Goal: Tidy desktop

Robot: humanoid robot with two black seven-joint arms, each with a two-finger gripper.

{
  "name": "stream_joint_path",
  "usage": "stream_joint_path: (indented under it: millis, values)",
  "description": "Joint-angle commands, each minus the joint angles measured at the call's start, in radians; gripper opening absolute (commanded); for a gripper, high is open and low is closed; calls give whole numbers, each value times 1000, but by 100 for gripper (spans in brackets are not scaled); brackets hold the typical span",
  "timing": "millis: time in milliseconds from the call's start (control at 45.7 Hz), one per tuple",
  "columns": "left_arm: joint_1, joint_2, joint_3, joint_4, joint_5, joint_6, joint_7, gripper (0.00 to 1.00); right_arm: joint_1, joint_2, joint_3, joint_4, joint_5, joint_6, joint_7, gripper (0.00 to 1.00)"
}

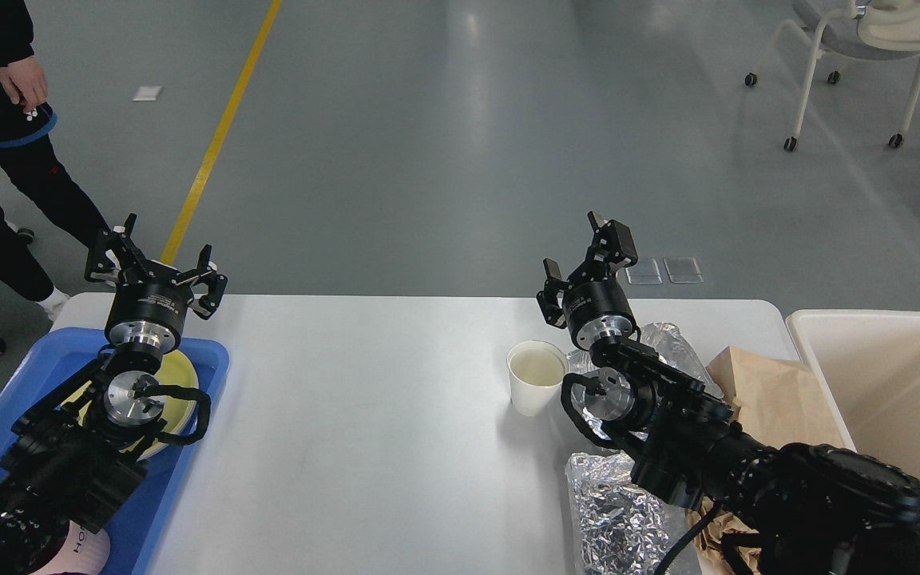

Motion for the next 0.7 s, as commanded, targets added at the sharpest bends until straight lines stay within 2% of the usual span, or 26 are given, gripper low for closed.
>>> stream_joint_path:
  millis: [0,678]
  values:
    - [2,-12,-11,-1,-3,-4,-8,100,0,0,0,0,0,1,0,100]
    - [2,-9,-9,-1,-4,-2,-7,100,2,5,11,-9,0,-15,0,100]
